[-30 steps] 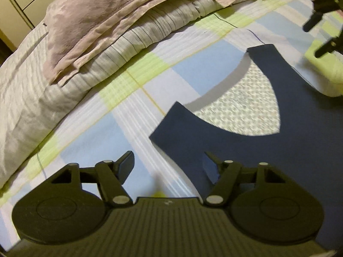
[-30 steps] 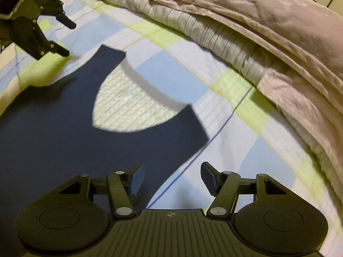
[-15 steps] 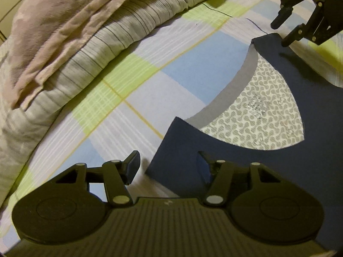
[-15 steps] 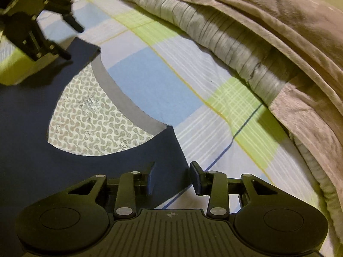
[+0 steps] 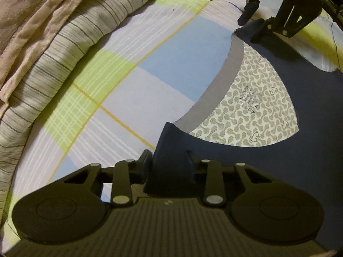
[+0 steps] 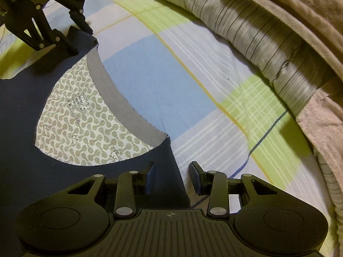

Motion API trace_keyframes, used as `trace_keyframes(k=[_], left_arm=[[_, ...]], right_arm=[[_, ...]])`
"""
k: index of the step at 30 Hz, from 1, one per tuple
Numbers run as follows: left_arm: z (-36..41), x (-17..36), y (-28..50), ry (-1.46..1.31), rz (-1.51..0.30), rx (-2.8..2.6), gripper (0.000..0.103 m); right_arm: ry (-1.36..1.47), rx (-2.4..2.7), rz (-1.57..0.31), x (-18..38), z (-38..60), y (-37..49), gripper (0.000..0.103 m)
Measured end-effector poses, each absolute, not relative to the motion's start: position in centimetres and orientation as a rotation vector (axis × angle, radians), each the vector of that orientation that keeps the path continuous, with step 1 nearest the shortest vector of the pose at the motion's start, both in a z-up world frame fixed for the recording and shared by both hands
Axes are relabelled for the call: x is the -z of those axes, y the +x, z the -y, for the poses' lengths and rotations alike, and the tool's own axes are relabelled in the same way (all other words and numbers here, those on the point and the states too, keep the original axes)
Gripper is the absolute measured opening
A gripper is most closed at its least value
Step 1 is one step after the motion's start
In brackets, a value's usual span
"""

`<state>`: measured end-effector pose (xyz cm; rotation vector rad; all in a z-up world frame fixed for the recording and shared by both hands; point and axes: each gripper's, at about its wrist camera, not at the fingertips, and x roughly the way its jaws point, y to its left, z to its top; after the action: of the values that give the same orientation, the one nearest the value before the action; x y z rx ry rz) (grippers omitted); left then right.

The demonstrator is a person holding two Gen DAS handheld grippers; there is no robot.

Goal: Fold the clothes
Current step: 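Grasp the navy top's shoulder straps with the left and right grippers, then lift the straps with both grippers and fold the top over onto its hem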

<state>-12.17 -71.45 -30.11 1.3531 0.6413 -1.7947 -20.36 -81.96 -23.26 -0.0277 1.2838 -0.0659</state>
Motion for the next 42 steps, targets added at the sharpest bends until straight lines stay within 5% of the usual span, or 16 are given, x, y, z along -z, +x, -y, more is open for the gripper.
trace_keyframes(k=[2,3,4,26,42], left_arm=[[71.4,30.1,-12.4,1.355,-0.634,1.799,0.009],[71.2,30.0,-12.5,1.355,-0.614,1.796,0.005],[71.0,29.9,-12.7,1.356,-0.594,1.792,0.001],[49.3,18.7,-19.1,1.325,-0.276,1.821,0.001],[25.3,18.2,-26.9,1.403,-0.203,1.919,0.001]], right_arm=[[-0.012,0.064,-1.293,23.2,82.2,-20.3,0.029],[-0.011,0.063,-1.296,23.1,82.1,-20.3,0.006],[-0.01,0.062,-1.299,23.0,82.0,-20.3,0.002],[-0.189,0.108,-1.137,10.3,63.7,-30.7,0.001],[-0.239,0.149,-1.217,12.1,41.4,-46.7,0.001]])
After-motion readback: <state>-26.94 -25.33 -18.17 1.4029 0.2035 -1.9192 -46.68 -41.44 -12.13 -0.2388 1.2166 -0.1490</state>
